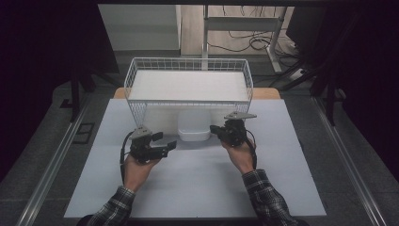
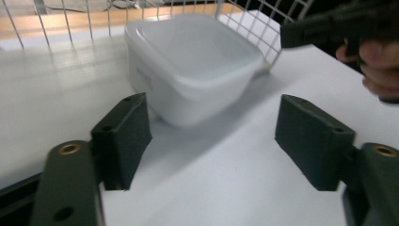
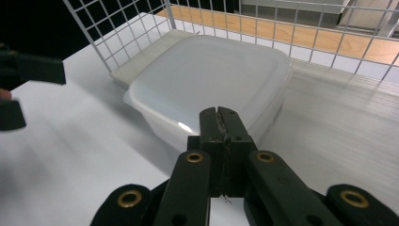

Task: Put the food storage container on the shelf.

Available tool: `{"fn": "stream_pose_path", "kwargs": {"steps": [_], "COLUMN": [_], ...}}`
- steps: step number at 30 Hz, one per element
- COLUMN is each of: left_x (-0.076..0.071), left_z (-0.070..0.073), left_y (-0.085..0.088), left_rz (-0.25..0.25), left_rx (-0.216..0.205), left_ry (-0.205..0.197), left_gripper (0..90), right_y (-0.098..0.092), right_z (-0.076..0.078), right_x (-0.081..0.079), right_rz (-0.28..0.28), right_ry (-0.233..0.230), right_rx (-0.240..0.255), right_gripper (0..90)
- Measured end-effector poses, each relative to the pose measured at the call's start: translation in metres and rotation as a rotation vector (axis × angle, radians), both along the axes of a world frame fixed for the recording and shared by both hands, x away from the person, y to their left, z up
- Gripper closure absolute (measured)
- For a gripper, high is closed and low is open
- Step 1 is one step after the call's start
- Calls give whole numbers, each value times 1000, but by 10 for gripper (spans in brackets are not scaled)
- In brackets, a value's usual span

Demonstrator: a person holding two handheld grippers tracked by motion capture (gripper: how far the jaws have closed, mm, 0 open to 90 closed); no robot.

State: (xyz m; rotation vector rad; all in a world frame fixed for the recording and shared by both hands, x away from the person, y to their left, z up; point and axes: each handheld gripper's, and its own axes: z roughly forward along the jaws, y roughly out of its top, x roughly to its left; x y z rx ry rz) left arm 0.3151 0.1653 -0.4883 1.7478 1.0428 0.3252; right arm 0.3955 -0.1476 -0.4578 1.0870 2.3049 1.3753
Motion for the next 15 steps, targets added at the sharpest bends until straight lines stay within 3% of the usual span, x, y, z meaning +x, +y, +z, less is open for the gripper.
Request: {"fn": "stream_pose_path", "kwargs": {"steps": [8, 10, 12, 15], "left_x": [-26, -37, -40, -56], "left_z": [-5, -9, -11, -20], "left_y": [5, 3, 3, 6], "left_rz": [-23, -56, -56, -55], "left_rx": [0, 40, 52, 104], "left_ry": [-3, 1, -1, -19], "left_gripper": [146, 123, 114, 75], "right_y": [4, 6, 8, 14], "right_z": [0, -1, -2, -5], "right_x": [-15, -18, -20, -23], "right_rz": [51, 74, 83, 114], "right_ry": [-17, -15, -20, -17], "right_rx": [9, 5, -8, -19], "right_gripper": [889, 888, 888, 888]}}
